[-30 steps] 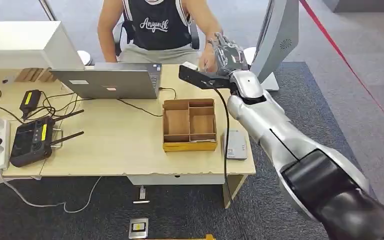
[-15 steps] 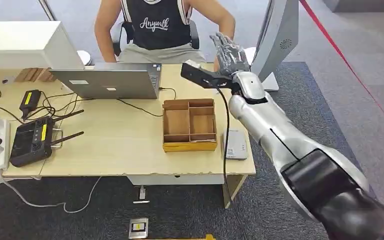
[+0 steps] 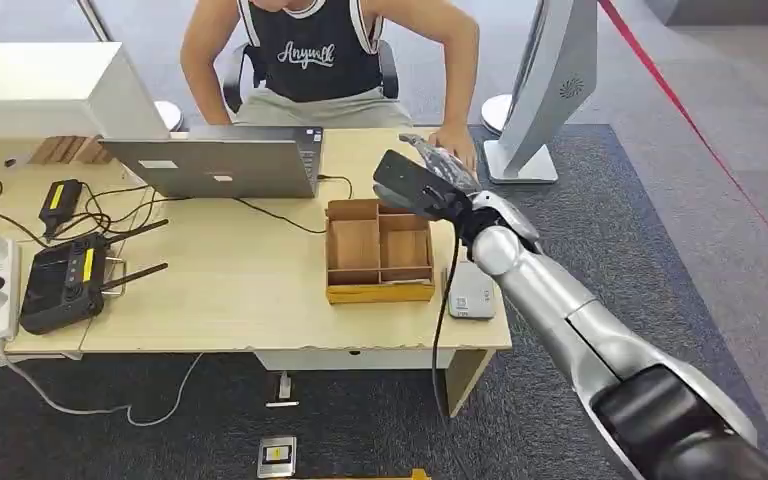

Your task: Pass the card to the sensor for recognition and then transmit it.

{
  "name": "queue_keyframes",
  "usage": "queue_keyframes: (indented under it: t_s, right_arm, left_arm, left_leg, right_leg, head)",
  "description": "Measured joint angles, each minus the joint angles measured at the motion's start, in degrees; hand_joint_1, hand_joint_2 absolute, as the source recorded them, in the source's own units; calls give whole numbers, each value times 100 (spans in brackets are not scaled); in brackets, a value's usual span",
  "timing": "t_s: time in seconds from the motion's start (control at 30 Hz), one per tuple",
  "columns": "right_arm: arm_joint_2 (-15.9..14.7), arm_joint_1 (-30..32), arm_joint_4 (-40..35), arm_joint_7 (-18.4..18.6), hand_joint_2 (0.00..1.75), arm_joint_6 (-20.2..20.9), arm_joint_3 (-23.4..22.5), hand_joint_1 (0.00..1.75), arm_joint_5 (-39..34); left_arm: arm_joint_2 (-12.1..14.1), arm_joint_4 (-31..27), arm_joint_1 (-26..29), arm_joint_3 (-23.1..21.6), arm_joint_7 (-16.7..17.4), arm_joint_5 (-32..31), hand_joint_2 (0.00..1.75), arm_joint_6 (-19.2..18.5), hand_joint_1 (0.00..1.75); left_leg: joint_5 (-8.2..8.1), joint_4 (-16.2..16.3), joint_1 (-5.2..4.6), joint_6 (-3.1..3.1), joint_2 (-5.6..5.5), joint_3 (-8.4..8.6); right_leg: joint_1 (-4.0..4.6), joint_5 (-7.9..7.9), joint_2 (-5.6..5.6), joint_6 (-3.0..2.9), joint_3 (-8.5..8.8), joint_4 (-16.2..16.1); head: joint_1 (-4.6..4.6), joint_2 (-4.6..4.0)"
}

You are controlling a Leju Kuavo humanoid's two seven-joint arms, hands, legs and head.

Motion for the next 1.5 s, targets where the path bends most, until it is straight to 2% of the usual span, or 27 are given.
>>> queue_keyframes:
  t_s: [0.3,0.57,0.77,1.03,1.5]
  right_arm:
    - [-424,396,-1201,50,175,33,13,0,-37]
    - [-673,771,-1835,256,175,52,96,0,-107]
    - [-782,1143,-2078,398,175,55,181,0,300]
    - [-684,1496,-2108,419,175,365,466,0,785]
    - [-588,1596,-2047,474,175,398,859,0,997]
  left_arm:
    - [24,0,10,-144,-9,4,0,7,0]
    - [42,0,8,-232,-50,83,0,57,0]
    - [50,0,2,-319,-6,103,0,66,0]
    - [63,-4,-5,-463,129,125,0,50,0]
    - [96,-46,-4,-603,149,140,0,52,0]
  left_leg:
    - [1,-1,1,-1,2,2]
    - [0,-1,1,0,3,-1]
    - [0,-1,1,0,3,-1]
    - [0,-3,1,-1,3,-1]
    - [0,-2,1,-1,3,-3]
  right_leg:
    - [1,0,2,-1,-1,2]
    - [1,0,1,0,0,0]
    - [1,0,1,0,0,0]
    - [1,0,1,-1,0,2]
    - [1,0,1,0,0,1]
  head:
    - [-2,0]
    - [0,0]
    - [0,0]
    - [-2,0]
    - [-2,0]
